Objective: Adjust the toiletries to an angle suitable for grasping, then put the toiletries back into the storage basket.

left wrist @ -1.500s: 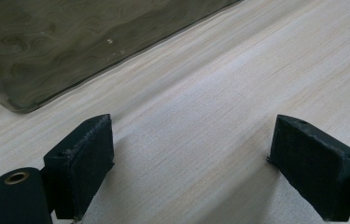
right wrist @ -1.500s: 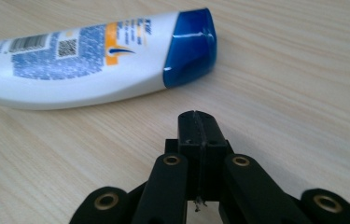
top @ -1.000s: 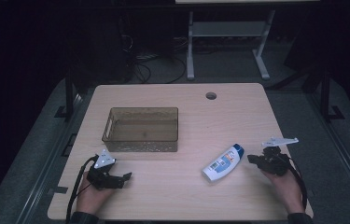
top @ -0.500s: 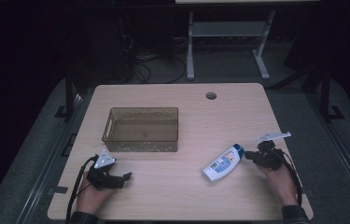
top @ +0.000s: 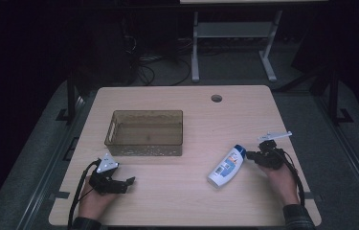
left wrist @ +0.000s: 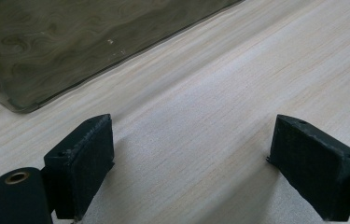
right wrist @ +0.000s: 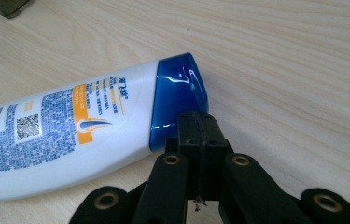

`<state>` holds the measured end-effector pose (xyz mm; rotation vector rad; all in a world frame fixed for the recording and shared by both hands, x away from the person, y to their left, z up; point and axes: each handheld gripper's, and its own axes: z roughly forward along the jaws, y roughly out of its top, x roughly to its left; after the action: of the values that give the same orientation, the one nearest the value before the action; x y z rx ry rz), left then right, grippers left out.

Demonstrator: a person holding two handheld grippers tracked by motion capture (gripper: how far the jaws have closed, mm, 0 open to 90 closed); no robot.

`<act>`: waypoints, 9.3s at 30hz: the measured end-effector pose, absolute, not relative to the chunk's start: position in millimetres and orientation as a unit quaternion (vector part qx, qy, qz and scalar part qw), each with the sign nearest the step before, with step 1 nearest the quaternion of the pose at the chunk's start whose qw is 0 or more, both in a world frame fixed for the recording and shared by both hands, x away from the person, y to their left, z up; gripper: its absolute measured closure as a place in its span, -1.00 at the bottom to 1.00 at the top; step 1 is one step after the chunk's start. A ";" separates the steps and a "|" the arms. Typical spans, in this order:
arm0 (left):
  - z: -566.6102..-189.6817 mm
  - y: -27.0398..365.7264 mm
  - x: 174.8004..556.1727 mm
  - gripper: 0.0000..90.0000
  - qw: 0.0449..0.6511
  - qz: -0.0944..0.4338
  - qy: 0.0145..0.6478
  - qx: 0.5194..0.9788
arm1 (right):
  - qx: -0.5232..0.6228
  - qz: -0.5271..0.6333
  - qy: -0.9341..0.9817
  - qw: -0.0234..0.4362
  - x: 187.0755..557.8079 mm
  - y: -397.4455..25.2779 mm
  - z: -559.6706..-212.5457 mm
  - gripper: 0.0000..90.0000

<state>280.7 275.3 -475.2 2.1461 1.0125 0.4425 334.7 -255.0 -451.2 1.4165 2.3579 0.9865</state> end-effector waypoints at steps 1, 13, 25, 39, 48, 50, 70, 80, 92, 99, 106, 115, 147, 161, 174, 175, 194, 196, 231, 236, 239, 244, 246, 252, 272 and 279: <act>-475.3 275.3 280.7 -0.72 0.356 0.171 0.392 0.831 | 0.482 0.337 0.802 0.108 335.6 -254.2 -451.4 0.99; -475.1 275.3 280.8 -0.72 0.355 0.171 0.393 0.831 | 0.468 0.344 0.807 0.109 348.1 -237.1 -450.8 0.99; -475.1 275.3 280.8 -0.72 0.355 0.171 0.393 0.831 | 0.465 0.347 0.808 0.100 351.9 -233.5 -454.2 0.99; -475.2 275.2 280.7 -0.72 0.356 0.171 0.393 0.831 | 0.434 0.394 0.808 0.065 331.0 -223.3 -431.9 0.99; -475.2 275.2 280.7 -0.72 0.356 0.171 0.393 0.831 | 0.405 0.393 0.824 0.054 323.6 -202.7 -428.9 0.99; -475.3 275.2 280.8 -0.72 0.356 0.171 0.392 0.831 | 0.397 0.396 0.827 0.052 321.7 -197.6 -428.3 0.99; -475.2 275.2 280.8 -0.72 0.356 0.171 0.392 0.831 | 0.334 0.392 0.857 0.028 306.6 -146.8 -428.4 0.99; -475.3 275.2 280.8 -0.72 0.356 0.172 0.392 0.831 | 0.318 0.380 0.868 0.021 304.1 -129.0 -435.1 0.99; -475.2 275.2 280.7 -0.72 0.356 0.171 0.392 0.831 | 0.325 0.360 0.874 0.021 305.4 -130.1 -442.9 0.99; -475.3 275.2 280.7 -0.72 0.356 0.172 0.392 0.831 | 0.330 0.355 0.875 0.017 304.0 -136.3 -446.3 0.99; -475.3 275.2 280.7 -0.72 0.356 0.172 0.392 0.831 | 0.338 0.355 0.872 0.013 299.1 -145.8 -446.8 0.99; -475.3 275.2 280.7 -0.72 0.356 0.172 0.392 0.831 | 0.350 0.355 0.867 0.013 291.3 -162.7 -447.3 0.99; -475.3 275.2 280.7 -0.72 0.356 0.172 0.392 0.831 | 0.388 0.342 0.855 0.030 272.2 -208.1 -449.1 0.99; -475.3 275.2 280.7 -0.72 0.356 0.172 0.392 0.831 | 0.406 0.343 0.846 0.038 264.9 -229.3 -449.6 0.99; -475.3 275.3 280.8 -0.72 0.356 0.172 0.392 0.831 | 0.416 0.342 0.841 0.046 261.5 -242.0 -448.9 0.99; -475.3 275.3 280.8 -0.72 0.356 0.172 0.392 0.831 | 0.415 0.345 0.841 0.046 261.6 -241.4 -448.4 0.99; -475.3 275.3 281.4 -0.72 0.356 0.172 0.391 0.831 | 0.409 0.376 0.829 0.067 269.4 -233.8 -426.3 0.09; -475.4 275.3 281.4 -0.72 0.356 0.172 0.391 0.831 | 0.408 0.375 0.830 0.067 271.3 -233.2 -425.3 0.06; -475.3 275.0 282.5 -0.72 0.356 0.171 0.391 0.831 | 0.431 0.335 0.834 0.081 326.1 -217.3 -408.2 -0.53; -475.2 275.0 282.5 -0.72 0.355 0.171 0.391 0.832 | 0.437 0.321 0.836 0.082 334.0 -216.1 -406.9 -0.56; -475.1 275.0 282.5 -0.72 0.355 0.171 0.391 0.832 | 0.438 0.317 0.837 0.083 338.0 -216.2 -406.1 -0.56; -475.1 275.1 282.5 -0.72 0.355 0.171 0.391 0.832 | 0.446 0.313 0.835 0.083 346.6 -216.4 -406.7 -0.57; -475.1 275.0 282.5 -0.72 0.355 0.171 0.391 0.832 | 0.450 0.303 0.836 0.083 352.1 -215.2 -409.0 -0.57; -475.1 275.1 282.5 -0.72 0.355 0.171 0.391 0.832 | 0.452 0.288 0.840 0.080 361.3 -211.0 -413.6 -0.57; -475.1 275.1 282.5 -0.72 0.355 0.171 0.391 0.832 | 0.464 0.242 0.851 0.043 380.8 -197.4 -436.7 -0.56; -475.1 275.1 282.5 -0.72 0.355 0.171 0.391 0.832 | 0.463 0.221 0.857 0.041 384.1 -190.0 -444.0 -0.56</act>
<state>282.5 275.1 -475.1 2.1498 1.0111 0.4411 384.1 -190.0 -444.0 1.4188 2.6252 0.6755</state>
